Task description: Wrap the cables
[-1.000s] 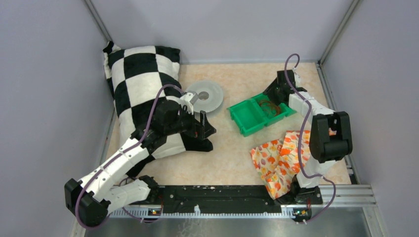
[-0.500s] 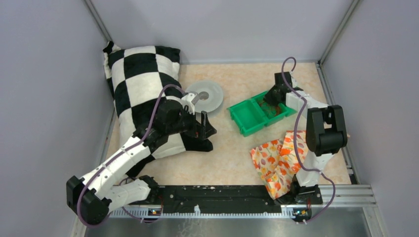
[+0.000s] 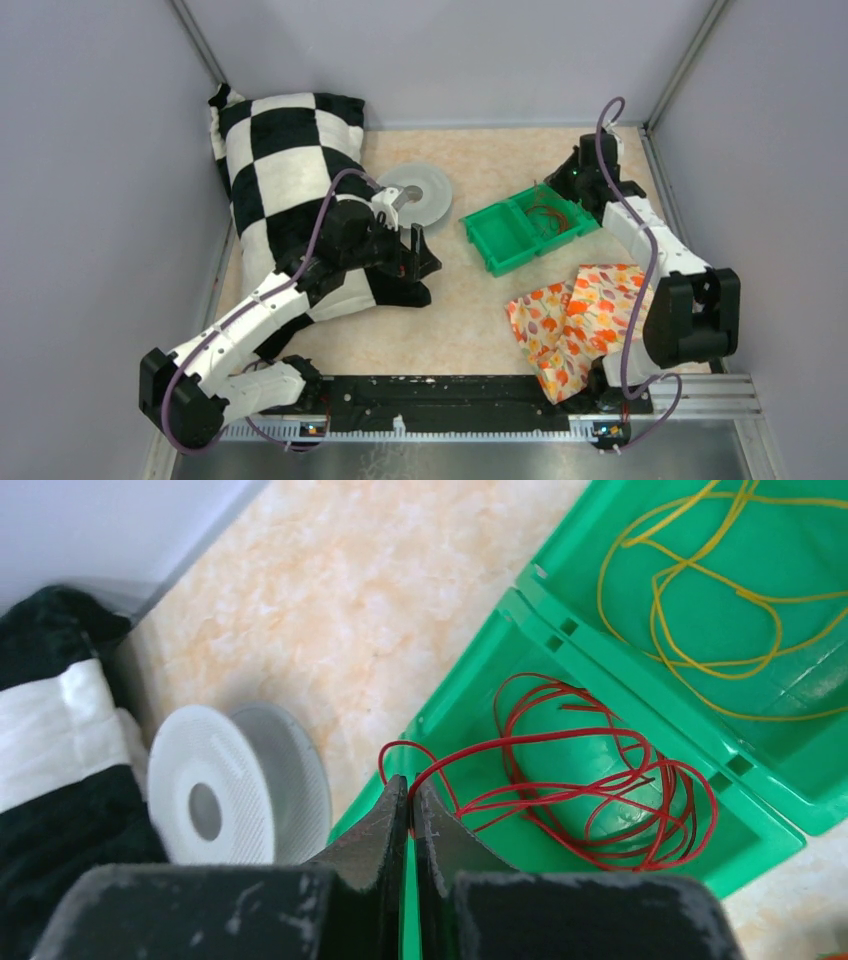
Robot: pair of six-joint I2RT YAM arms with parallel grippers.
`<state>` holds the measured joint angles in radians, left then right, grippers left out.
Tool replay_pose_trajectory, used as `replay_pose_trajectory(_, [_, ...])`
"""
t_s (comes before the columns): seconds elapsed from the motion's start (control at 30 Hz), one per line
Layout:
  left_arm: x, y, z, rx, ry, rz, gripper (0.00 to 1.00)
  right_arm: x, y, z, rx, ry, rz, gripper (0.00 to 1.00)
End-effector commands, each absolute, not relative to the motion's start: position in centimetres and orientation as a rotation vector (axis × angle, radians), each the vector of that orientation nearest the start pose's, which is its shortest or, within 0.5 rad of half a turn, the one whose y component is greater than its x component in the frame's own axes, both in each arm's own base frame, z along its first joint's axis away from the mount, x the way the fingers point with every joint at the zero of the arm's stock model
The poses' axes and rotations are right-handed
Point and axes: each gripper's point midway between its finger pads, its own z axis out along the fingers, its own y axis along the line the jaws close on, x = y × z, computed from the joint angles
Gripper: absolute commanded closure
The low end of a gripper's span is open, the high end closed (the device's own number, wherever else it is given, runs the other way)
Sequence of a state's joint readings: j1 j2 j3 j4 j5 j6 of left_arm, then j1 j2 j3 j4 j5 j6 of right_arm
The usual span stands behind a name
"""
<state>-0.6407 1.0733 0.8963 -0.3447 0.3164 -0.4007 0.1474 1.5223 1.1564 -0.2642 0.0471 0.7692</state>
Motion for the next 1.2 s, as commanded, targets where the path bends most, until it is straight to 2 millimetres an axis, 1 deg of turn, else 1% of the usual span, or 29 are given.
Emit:
replay_pose_trajectory(0.0, [23.9, -26.2, 24.4, 0.463, 2.031, -0.948, 0.02, 41.9, 8.2, 21.7, 0.566, 2.078, 0.455, 1.0])
replay_pose_trajectory(0.1, [24.3, -26.7, 24.6, 0.47, 2.037, -0.959, 0.01, 41.3, 8.1, 23.1, 0.511, 2.07, 0.446, 1.0])
replay_pose_trajectory(0.17, [24.4, -27.1, 25.0, 0.478, 2.024, -0.975, 0.02, 40.9, 7.6, 23.3, 0.484, 2.031, 0.42, 1.0])
replay_pose_trajectory(0.2, [24.7, -27.2, 25.4, 0.467, 2.009, -0.97, 0.02, 40.6, 7.4, 23.0, 0.472, 1.993, 0.417, 1.0])
replay_pose_trajectory(0.23, [25.2, -27.1, 25.8, 0.447, 1.992, -0.956, 0.01, 39.9, 7.1, 21.3, 0.477, 1.994, 0.405, 1.0])
replay_pose_trajectory(0.27, [25.5, -26.9, 26.4, 0.431, 1.969, -0.947, 0.01, 39.5, 6.9, 20.4, 0.476, 1.994, 0.395, 1.0])
replay_pose_trajectory(0.33, [26.1, -26.7, 27.8, 0.4, 1.921, -0.929, 0.02, 38.9, 6.8, 18.3, 0.491, 2.052, 0.376, 1.0])
replay_pose_trajectory(0.37, [26.3, -26.5, 28.4, 0.387, 1.898, -0.923, 0.02, 38.7, 6.9, 17.7, 0.499, 2.089, 0.372, 1.0])
replay_pose_trajectory(0.4, [26.6, -26.4, 28.8, 0.375, 1.884, -0.914, 0.02, 38.4, 7.1, 17.6, 0.499, 2.109, 0.386, 1.0])
replay_pose_trajectory(0.43, [26.7, -26.4, 29.2, 0.379, 1.87, -0.909, 0.02, 38.3, 7.5, 18.4, 0.487, 2.098, 0.413, 1.0])
replay_pose_trajectory(0.5, [26.9, -26.4, 29.8, 0.405, 1.845, -0.89, 0.02, 38.3, 8.0, 21.5, 0.456, 2.028, 0.464, 1.0])
replay_pose_trajectory(0.6, [27.5, -26.3, 30.9, 0.422, 1.781, -0.858, 0.01, 38.0, 8.6, 27.5, 0.4, 1.93, 0.526, 1.0])
replay_pose_trajectory(0.67, [27.7, -26.3, 32.2, 0.436, 1.705, -0.85, 0.01, 37.8, 9.1, 31.3, 0.377, 1.891, 0.573, 1.0])
replay_pose_trajectory(0.73, [27.8, -26.9, 33.9, 0.468, 1.614, -0.869, 0.01, 37.4, 10.3, 35.3, 0.353, 1.839, 0.671, 1.0])
replay_pose_trajectory(0.8, [27.7, -27.6, 34.9, 0.509, 1.564, -0.896, 0.01, 36.9, 11.5, 38.8, 0.325, 1.784, 0.759, 1.0])
replay_pose_trajectory(0.87, [27.3, -28.6, 35.5, 0.567, 1.529, -0.938, 0.02, 36.3, 12.5, 41.7, 0.309, 1.728, 0.85, 1.0])
replay_pose_trajectory(0.97, [26.1, -30.0, 36.6, 0.668, 1.451, -1.004, 0.03, 35.4, 13.5, 45.3, 0.279, 1.661, 0.939, 1.0])
replay_pose_trajectory(1.0, [25.8, -30.3, 36.9, 0.69, 1.427, -1.017, 0.04, 35.1, 13.9, 46.1, 0.265, 1.649, 0.952, 1.0])
replay_pose_trajectory(1.1, [25.3, -31.3, 38.0, 0.739, 1.373, -1.036, 0.04, 34.3, 15.3, 47.5, 0.224, 1.631, 0.959, 1.0])
replay_pose_trajectory(1.17, [25.4, -32.1, 38.6, 0.762, 1.359, -1.046, 0.04, 34.1, 16.2, 47.9, 0.206, 1.637, 0.954, 1.0])
